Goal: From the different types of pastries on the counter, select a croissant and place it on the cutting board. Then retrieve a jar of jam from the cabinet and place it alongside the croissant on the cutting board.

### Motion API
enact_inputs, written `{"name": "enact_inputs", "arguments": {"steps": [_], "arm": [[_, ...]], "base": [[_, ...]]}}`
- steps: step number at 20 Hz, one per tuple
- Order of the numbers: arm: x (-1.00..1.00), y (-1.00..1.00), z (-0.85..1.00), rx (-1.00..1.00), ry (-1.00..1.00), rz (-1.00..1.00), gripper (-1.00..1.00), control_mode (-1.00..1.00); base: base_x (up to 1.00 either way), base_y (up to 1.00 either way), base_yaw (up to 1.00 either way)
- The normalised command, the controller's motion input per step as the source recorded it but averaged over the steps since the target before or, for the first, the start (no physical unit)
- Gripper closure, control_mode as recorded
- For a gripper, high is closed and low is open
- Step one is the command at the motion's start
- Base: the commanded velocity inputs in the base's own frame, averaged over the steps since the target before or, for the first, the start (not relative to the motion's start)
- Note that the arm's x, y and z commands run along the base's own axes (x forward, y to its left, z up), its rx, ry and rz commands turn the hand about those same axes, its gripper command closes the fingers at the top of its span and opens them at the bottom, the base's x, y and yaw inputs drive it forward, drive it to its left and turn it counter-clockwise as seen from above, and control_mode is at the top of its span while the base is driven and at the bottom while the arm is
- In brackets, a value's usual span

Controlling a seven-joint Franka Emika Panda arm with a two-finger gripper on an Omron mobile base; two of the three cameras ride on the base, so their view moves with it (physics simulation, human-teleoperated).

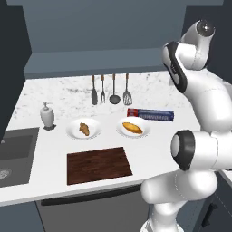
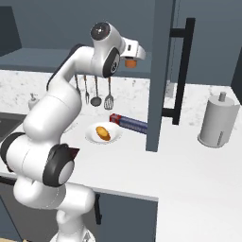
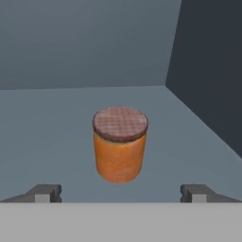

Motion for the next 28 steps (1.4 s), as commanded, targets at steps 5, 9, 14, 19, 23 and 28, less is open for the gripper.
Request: {"name": "enact_inputs", "arguments": {"steps": [5, 9, 14, 19, 23, 28], "arm": [[0.0, 0.0, -0.01, 0.0, 0.0, 0.0, -1.0, -1.0], [0.12, 0.0, 0.0, 0.0, 0.0, 0.0, -1.0, -1.0], [0.33, 0.0, 0.0, 0.0, 0.0, 0.0, -1.0, -1.0], [0.07, -0.07, 0.0, 0.0, 0.0, 0.0, -1.0, -1.0], [0.0, -0.22, 0.0, 0.0, 0.0, 0.0, -1.0, -1.0], [0.0, 0.17, -0.22, 0.0, 0.0, 0.04, -1.0, -1.0]], "base": [[0.0, 0.0, 0.0], [0.0, 0.0, 0.0], [0.0, 0.0, 0.0], [0.0, 0.0, 0.0], [0.0, 0.0, 0.0], [0.0, 0.0, 0.0]]}}
